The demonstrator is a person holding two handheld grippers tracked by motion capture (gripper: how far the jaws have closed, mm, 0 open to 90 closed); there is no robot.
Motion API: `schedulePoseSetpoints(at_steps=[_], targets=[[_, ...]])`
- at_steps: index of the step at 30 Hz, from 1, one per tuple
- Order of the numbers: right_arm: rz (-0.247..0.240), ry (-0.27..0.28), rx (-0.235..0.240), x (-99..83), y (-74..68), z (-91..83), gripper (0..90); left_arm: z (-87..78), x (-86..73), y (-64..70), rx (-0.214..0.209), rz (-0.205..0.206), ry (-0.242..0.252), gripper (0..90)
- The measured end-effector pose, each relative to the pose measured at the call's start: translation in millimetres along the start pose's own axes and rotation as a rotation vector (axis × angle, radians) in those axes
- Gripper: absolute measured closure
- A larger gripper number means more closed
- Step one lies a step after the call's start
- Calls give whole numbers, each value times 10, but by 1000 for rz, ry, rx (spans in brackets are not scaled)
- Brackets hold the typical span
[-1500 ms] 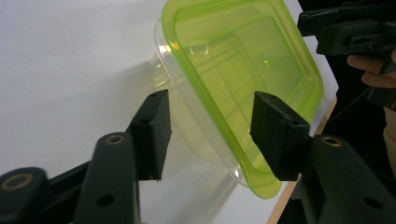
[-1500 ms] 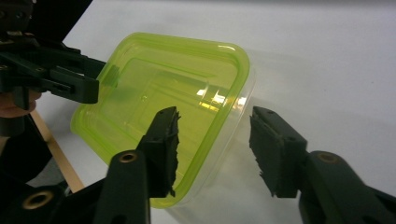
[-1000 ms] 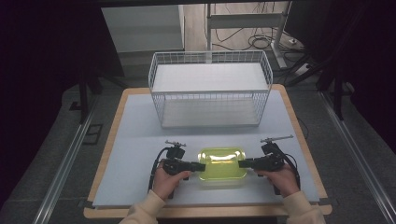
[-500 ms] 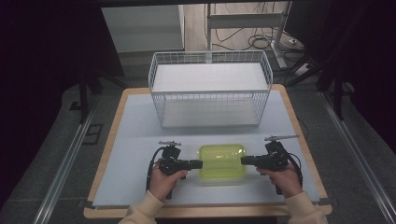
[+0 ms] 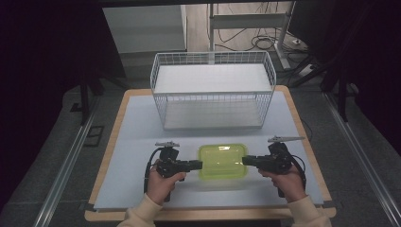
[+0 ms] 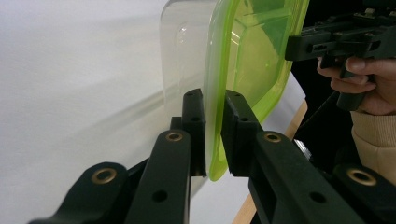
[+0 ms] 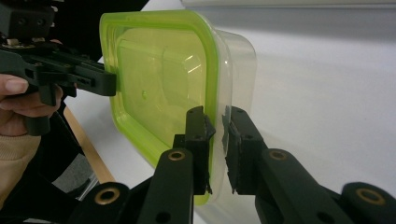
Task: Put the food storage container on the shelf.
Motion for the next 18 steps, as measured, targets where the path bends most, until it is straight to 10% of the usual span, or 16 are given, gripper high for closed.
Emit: schedulePoseSetpoints(at_steps=[18], targets=[[-38,56,9,161,-139,24,801,-204,134,40,34,36,19,807]])
Point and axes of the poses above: each handheld gripper's, and its own axes: z roughly forward along the jaws, x roughly out of its top, y roughly to its right, the point moved 6 cm from there along z, roughly forward along the jaws, and after that the axes turned 3 degrees about -z, right-handed, at the moved point
